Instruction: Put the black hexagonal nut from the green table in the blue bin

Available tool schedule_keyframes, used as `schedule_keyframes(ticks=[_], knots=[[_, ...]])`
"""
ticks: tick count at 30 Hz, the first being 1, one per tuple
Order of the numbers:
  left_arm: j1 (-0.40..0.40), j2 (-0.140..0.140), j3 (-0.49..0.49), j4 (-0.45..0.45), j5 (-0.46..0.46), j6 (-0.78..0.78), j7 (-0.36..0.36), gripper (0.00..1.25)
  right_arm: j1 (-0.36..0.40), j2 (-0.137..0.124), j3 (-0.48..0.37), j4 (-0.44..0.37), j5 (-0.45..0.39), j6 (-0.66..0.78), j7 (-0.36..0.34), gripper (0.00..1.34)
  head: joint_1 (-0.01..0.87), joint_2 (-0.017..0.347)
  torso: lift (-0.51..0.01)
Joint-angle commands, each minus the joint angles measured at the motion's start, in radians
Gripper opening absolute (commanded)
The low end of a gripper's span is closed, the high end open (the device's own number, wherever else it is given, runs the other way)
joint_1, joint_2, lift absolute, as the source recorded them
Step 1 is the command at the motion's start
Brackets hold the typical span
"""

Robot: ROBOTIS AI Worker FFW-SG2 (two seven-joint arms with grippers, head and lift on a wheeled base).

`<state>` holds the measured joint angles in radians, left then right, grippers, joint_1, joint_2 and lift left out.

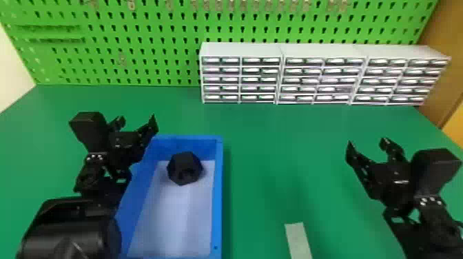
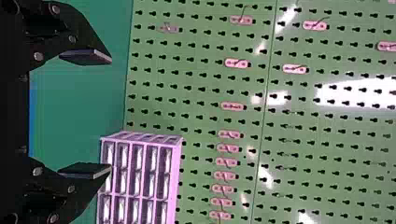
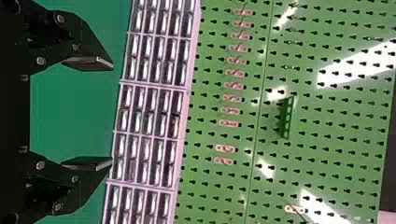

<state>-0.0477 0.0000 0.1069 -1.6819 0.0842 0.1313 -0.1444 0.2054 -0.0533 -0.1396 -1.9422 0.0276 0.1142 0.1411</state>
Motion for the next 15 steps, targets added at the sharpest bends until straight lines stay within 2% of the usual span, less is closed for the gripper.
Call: schedule_keyframes(ticks=[1,15], knots=[[-0.006,-0.003,0.013,-0.013,-0.015,0.014,-0.007,0.82,0.0,-0.002,0.0,0.0,-0.002,0.001,0.0,0.8,0.686,0.051,-0.097],[-0.008,-0.003,0.02,-0.027,-0.038,0.031,-0.03,0.82,0.0,-0.002,-0.003,0.0,-0.005,0.001,0.0,0.8,0.686,0.051,-0.097]])
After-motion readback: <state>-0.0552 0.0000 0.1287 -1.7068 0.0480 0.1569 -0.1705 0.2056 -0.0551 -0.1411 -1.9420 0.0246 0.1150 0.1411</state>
